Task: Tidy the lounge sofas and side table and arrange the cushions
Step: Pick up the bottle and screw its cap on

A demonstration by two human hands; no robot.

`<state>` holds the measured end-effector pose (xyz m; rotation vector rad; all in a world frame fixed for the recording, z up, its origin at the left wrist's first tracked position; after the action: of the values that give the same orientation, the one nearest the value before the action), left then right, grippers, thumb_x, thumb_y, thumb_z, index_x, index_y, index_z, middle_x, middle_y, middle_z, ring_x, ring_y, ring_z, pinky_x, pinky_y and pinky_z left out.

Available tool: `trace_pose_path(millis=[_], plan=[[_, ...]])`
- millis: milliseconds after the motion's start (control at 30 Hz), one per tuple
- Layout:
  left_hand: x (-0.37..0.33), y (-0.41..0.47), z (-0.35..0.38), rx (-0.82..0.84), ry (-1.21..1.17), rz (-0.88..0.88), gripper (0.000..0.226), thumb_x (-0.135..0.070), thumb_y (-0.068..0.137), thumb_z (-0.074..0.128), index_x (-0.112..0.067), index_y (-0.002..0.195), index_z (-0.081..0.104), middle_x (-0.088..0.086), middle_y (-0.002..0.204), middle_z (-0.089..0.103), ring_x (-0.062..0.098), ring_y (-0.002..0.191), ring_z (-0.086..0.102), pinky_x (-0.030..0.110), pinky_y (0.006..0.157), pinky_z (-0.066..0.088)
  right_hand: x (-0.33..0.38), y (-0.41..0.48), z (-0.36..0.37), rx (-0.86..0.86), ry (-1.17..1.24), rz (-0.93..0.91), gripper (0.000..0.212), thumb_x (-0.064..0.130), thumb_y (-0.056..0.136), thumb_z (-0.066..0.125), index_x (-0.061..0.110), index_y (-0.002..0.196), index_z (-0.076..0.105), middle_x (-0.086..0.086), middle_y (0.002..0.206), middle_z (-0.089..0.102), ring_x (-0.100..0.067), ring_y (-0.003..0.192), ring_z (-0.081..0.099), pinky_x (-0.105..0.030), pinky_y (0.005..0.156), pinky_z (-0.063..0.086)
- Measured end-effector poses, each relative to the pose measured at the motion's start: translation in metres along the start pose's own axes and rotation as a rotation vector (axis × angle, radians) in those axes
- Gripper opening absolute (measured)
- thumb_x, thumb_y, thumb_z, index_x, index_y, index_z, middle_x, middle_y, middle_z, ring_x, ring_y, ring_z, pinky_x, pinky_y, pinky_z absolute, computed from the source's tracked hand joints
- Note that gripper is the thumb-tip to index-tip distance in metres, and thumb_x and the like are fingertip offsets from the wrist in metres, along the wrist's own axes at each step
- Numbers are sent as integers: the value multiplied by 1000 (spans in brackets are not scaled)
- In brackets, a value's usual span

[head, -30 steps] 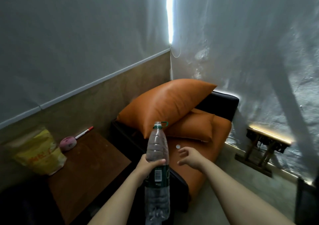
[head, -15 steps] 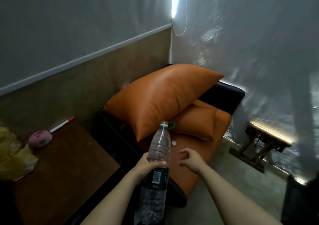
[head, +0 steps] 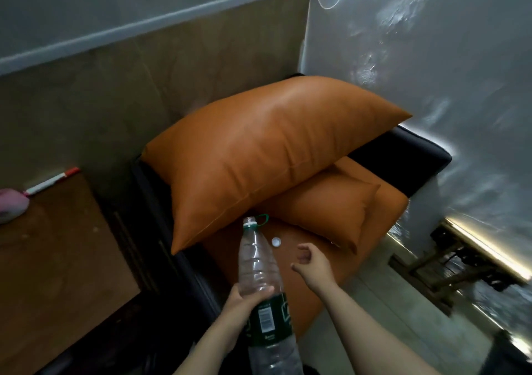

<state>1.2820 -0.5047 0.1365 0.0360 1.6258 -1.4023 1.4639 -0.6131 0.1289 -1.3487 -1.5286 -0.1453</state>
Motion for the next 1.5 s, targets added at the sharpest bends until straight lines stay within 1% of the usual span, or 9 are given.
trace_pose_path(millis=[200,333,467,600,733,967,1100,1233,1500], plan=[[29,49,31,-141,-163,9,84,-23,40,92,-8,115,57,17,99,71,30,88,70,31,66,54,-19,68,11,61,-3,-21,44,3,79,76,23,111,52,1,100,57,-16,97,56,-28,83,49],[43,76,35,-233,-253,-3,61,2,67,83,-1,120,53,16,96,68,28,84,66,32,65,53,-37,102,30,107,-5,-23,45,1,78,76,23,109,52,6,93,54,-16,96,55,-32,87,49],[52,108,31,-246,-251,34,98,-27,32,94,-9,119,53,15,103,70,29,91,69,38,78,54,-52,128,54,153,-23,-38,45,0,81,71,15,120,54,5,98,55,-11,98,53,-17,81,42],[60,126,27,-246,-221,16,99,-32,36,95,-13,123,52,10,105,70,24,91,69,31,69,52,-59,147,67,158,-37,-57,49,5,78,75,12,122,55,3,102,56,-9,100,53,-12,79,36],[66,137,13,-280,-174,-3,103,-46,25,87,-15,117,56,9,102,72,24,90,71,36,76,56,-62,162,80,161,-58,-69,52,7,75,79,11,122,57,2,103,58,-14,103,56,-16,81,37],[62,149,-3,-282,-193,-14,85,-39,43,93,-18,115,52,6,106,68,22,92,68,32,73,53,-58,176,98,106,-178,-100,56,11,76,77,11,127,54,-10,123,60,-25,116,54,-27,91,42],[64,151,-9,-305,-190,-20,103,-49,29,86,-17,120,50,7,108,67,23,94,68,35,76,54,-59,184,107,91,-310,-113,64,15,76,75,12,134,48,-13,133,49,-30,126,44,-35,100,40],[66,151,-11,-281,-197,-17,90,-36,48,94,-17,123,47,7,109,65,22,94,67,32,73,53,-61,190,117,98,-386,-123,62,15,78,73,16,136,48,-12,138,43,-30,129,39,-33,102,39],[71,150,-9,-284,-206,-24,73,-24,64,88,-16,123,47,5,108,66,21,94,67,31,70,52,-58,174,131,129,-746,-253,35,6,90,53,14,124,54,-11,128,46,-28,126,41,-35,85,44]])
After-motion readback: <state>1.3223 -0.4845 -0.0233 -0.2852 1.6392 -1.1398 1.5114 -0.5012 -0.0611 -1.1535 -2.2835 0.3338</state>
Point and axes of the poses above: each hand's wrist, its own y-axis towards the middle knuckle, its own z-axis out of the palm, x = y × z, the point moved 10 cm from there along y, towards the middle knuckle
